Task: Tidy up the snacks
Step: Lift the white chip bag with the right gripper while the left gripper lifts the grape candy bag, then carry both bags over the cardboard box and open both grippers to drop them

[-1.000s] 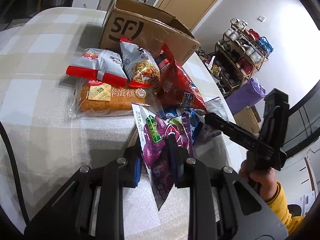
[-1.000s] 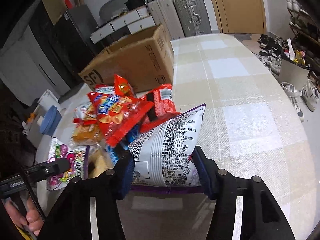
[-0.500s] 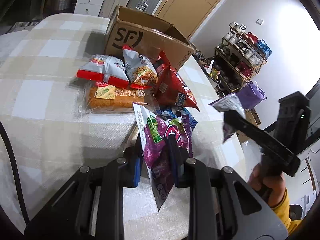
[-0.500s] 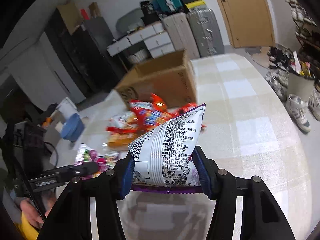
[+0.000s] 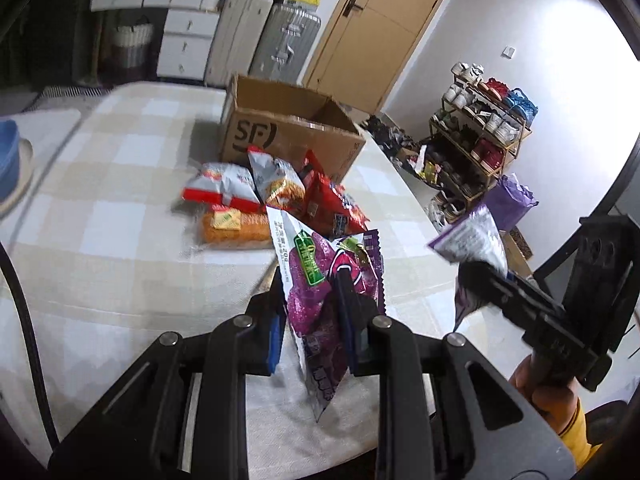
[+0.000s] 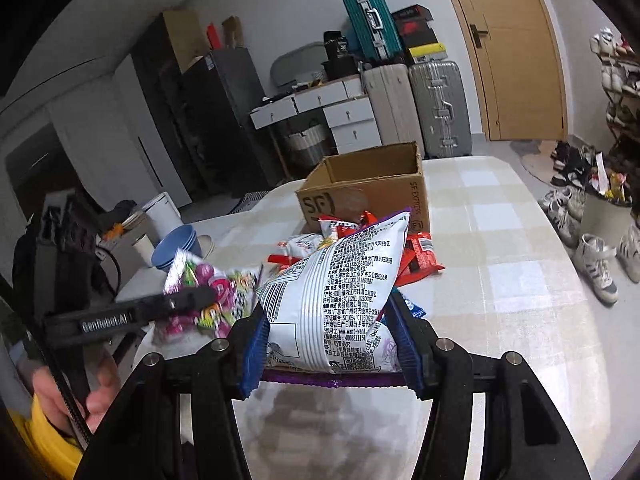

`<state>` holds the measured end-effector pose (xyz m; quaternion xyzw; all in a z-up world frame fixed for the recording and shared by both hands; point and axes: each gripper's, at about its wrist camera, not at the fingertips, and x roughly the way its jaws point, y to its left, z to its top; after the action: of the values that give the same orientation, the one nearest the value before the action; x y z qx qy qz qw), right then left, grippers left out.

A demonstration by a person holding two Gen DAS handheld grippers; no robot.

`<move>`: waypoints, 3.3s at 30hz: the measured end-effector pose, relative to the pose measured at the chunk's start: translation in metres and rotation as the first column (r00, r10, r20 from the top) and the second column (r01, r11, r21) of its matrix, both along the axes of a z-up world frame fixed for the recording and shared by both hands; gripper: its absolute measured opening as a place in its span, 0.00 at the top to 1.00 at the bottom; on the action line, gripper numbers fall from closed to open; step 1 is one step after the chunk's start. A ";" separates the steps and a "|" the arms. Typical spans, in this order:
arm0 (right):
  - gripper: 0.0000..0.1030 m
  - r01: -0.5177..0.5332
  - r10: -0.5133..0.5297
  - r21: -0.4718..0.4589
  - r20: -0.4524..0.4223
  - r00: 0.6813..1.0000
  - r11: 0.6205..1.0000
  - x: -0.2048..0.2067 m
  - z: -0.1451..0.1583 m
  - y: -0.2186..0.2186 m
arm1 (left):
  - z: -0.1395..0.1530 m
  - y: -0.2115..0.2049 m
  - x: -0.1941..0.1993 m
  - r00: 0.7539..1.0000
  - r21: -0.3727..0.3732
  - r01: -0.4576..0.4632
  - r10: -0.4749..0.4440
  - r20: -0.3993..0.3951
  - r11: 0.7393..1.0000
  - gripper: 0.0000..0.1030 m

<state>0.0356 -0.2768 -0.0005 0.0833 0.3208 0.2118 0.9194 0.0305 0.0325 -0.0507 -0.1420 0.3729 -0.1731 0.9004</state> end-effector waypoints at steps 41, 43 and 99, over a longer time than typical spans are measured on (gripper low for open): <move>0.45 -0.050 0.053 0.036 -0.111 0.992 0.998 0.037 -0.060 0.008 | -0.037 0.036 -0.016 0.968 0.120 -0.041 0.070 -0.242 0.992 0.84; 0.45 -0.051 0.055 0.035 -0.108 0.993 0.998 0.036 -0.058 0.008 | -0.034 0.040 -0.022 0.967 0.086 -0.057 0.076 -0.243 0.995 0.75; 0.45 -0.097 0.096 0.110 0.017 0.995 0.989 0.097 0.032 0.006 | 0.087 0.037 0.057 0.999 -0.001 0.019 -0.019 0.032 1.000 0.88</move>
<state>0.1329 -0.2709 0.0312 0.1170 0.3069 0.2740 0.9039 0.0876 0.0697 0.0359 -0.1360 0.3597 -0.1841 0.9046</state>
